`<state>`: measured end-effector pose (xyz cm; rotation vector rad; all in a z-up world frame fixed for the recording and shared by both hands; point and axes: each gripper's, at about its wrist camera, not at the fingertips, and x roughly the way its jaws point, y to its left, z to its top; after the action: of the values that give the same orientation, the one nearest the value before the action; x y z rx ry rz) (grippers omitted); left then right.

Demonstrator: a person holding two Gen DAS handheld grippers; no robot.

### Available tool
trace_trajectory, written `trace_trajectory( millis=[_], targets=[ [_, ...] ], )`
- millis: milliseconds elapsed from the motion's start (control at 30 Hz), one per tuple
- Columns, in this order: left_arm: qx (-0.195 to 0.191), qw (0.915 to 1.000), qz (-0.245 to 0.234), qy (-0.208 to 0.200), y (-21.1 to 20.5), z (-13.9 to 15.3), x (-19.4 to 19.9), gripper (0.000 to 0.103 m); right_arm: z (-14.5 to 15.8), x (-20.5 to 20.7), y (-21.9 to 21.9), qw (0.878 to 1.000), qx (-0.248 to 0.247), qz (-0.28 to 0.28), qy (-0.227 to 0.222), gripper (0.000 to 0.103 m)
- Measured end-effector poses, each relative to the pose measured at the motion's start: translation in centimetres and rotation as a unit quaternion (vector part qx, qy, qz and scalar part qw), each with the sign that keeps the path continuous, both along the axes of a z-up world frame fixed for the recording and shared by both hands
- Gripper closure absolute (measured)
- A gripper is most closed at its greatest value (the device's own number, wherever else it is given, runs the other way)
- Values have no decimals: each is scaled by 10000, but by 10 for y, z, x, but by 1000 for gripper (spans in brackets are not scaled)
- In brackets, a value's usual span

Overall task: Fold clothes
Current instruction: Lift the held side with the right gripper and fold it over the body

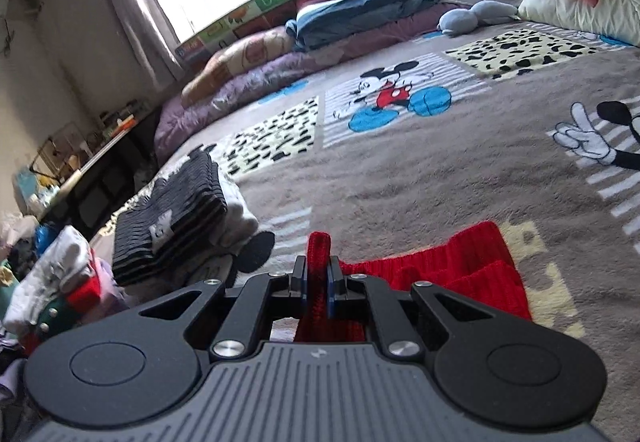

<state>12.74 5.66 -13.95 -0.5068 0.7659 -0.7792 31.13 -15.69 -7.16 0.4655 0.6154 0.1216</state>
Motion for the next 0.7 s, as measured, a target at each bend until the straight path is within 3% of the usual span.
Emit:
trace_trajectory(
  millis=[533, 633, 700],
  targets=[
    [-211, 9995, -56, 218, 4, -2, 6, 56, -27, 31, 34, 9955, -731, 394, 447, 92],
    [-240, 9994, -42, 251, 5, -4, 9, 56, -27, 34, 36, 9954, -730, 404, 468, 86],
    [-273, 9992, -32, 275, 6, -4, 9, 56, -24, 34, 32, 9968, -568, 411, 387, 74]
  ],
)
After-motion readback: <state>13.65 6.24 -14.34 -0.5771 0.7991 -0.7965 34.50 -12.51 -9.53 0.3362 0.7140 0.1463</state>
